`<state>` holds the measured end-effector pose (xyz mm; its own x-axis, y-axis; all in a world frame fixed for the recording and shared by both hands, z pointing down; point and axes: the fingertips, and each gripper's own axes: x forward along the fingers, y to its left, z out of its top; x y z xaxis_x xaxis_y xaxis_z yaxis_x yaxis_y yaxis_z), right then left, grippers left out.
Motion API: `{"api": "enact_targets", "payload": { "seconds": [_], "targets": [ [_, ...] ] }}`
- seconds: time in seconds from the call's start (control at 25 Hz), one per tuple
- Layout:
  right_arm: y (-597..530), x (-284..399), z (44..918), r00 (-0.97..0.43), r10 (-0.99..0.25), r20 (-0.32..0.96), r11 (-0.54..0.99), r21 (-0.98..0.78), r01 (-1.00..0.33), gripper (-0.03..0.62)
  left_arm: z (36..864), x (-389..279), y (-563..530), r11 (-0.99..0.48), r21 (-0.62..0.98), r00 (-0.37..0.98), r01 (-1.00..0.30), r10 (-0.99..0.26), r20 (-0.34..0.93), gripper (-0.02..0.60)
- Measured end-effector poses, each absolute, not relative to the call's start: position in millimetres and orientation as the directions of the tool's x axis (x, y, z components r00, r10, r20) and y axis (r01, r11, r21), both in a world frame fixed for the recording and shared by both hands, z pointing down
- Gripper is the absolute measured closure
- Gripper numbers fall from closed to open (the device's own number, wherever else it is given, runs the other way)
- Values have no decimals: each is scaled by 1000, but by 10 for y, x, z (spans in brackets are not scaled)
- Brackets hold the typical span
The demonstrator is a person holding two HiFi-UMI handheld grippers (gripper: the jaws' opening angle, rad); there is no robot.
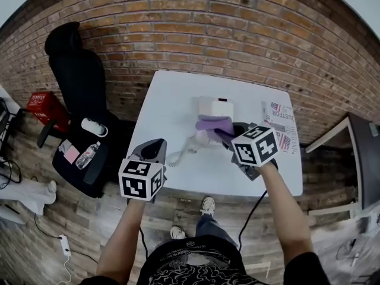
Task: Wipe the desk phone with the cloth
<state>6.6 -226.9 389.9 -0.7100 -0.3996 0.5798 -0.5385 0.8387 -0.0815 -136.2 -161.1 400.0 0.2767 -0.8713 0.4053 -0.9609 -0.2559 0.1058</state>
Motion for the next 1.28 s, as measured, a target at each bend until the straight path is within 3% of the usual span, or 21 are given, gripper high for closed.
{"api": "enact_targets", "payload": {
  "seconds": [0.56,0.88,1.28],
  "targets": [
    [-1960,959,3405,-589,-739,326,608,-53,-792,546,3799,-1057,-1633,-325,84,332,-942,-864,378,575],
    [-1872,1164,3350,-526,-812,253,525,-74,-848,548,3796,-960,-1581,-340,74,342,-938,-860,378,575],
    [-1853,1253,3387,-506,-823,259,507,-69,-859,548,3831,-898,-1583,-345,80,349,-935,-856,381,575]
  ]
}}
